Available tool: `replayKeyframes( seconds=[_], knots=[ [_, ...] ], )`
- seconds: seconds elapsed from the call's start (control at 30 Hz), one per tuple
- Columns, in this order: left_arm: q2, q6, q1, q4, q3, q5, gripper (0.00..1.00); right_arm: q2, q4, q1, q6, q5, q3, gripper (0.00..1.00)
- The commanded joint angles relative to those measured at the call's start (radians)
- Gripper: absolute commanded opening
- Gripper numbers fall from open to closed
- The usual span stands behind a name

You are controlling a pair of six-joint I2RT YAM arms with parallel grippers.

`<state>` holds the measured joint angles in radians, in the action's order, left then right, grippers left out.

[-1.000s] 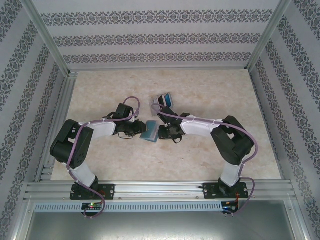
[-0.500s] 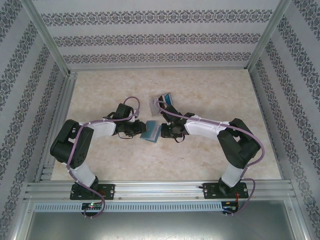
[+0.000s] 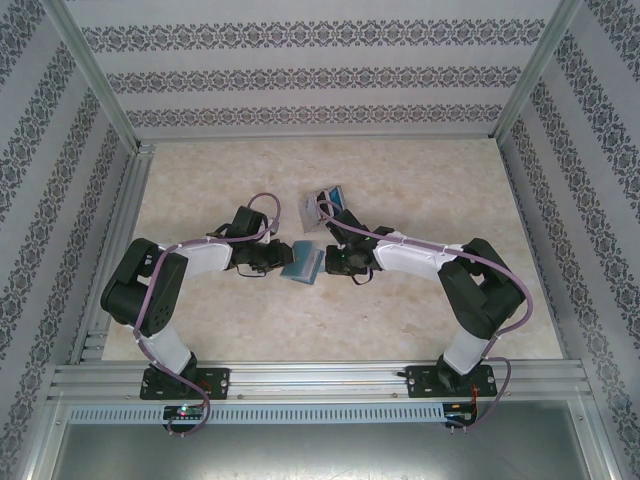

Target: Put the credit cards into the card holder

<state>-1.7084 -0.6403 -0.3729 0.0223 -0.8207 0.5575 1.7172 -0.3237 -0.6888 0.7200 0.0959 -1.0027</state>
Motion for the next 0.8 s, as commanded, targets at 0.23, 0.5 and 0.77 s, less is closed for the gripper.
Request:
replayKeyframes(
  seconds=[0.23, 0.5, 0.77],
  knots=[
    [-0.049, 0.007, -0.014, 0.056, -0.001, -0.029, 0.27, -0.027, 0.018, 0.023, 0.019, 0.014, 0.026, 0.21],
    [-0.047, 0.007, -0.014, 0.05, 0.0, -0.024, 0.27, -0.032, 0.033, 0.035, 0.026, 0.022, 0.036, 0.17],
    [-0.046, 0.007, -0.014, 0.05, 0.006, -0.027, 0.27, -0.037, 0.04, 0.036, 0.031, 0.025, 0.044, 0.08]
  ],
)
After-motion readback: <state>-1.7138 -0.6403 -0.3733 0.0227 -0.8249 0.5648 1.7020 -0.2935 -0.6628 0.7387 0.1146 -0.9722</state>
